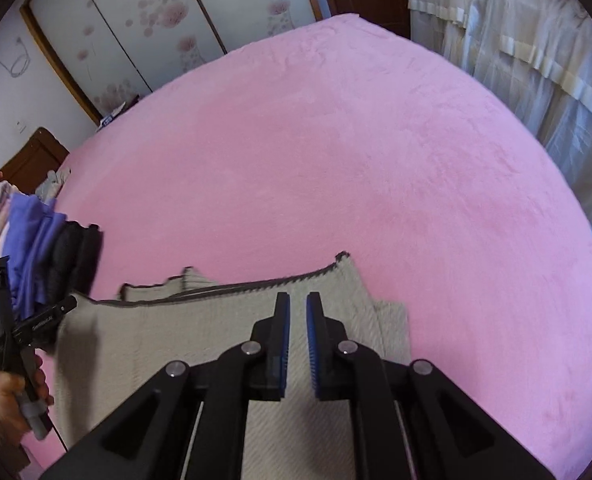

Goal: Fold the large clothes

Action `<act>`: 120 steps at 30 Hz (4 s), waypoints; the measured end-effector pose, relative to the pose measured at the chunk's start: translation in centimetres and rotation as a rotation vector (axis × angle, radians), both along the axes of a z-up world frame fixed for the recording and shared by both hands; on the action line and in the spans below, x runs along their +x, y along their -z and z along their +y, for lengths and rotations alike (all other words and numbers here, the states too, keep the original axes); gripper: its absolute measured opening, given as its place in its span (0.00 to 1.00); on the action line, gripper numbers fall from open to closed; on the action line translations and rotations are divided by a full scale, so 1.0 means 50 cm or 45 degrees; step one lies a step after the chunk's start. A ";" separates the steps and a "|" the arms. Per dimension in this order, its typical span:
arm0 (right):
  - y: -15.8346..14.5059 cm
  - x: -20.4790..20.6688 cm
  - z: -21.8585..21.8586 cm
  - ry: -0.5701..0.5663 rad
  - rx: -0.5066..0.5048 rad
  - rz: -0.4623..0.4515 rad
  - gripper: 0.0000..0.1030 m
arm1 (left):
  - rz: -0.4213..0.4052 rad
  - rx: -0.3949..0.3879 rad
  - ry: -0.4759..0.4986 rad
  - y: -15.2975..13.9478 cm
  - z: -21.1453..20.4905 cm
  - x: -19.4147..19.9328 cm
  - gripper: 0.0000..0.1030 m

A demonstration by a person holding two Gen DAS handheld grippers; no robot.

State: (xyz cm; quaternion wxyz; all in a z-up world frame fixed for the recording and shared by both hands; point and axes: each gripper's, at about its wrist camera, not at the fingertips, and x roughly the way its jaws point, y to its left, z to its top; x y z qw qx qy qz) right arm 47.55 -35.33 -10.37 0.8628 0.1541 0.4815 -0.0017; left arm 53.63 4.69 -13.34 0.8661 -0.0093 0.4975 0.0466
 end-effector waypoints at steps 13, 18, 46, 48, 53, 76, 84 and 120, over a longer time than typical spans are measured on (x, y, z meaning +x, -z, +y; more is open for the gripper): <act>-0.029 -0.177 0.249 -0.265 0.046 -0.028 0.19 | -0.126 -0.143 0.113 -0.088 -0.057 -0.311 0.86; 0.061 -0.244 0.359 -0.385 0.037 0.034 0.19 | -0.049 -0.086 0.053 0.032 -0.039 -0.384 0.86; 0.195 -0.390 0.069 0.107 -0.231 0.212 0.03 | 0.113 -0.015 -0.080 0.165 0.112 -0.488 0.86; 0.194 -0.385 0.076 0.117 -0.231 0.221 0.05 | 0.124 -0.044 -0.088 0.161 0.117 -0.488 0.86; 0.181 -0.381 0.086 0.135 -0.209 0.241 0.06 | 0.150 -0.135 -0.124 0.143 0.133 -0.483 0.86; -0.089 -0.347 0.247 -0.016 0.108 -0.013 0.16 | 0.240 -0.266 -0.213 -0.049 0.159 -0.504 0.86; -0.117 -0.341 0.335 -0.147 0.033 -0.096 0.24 | 0.218 -0.475 -0.165 -0.048 0.161 -0.508 0.86; 0.142 -0.229 0.484 -0.236 -0.242 -0.055 0.24 | -0.023 -1.009 -0.322 0.235 0.196 -0.411 0.27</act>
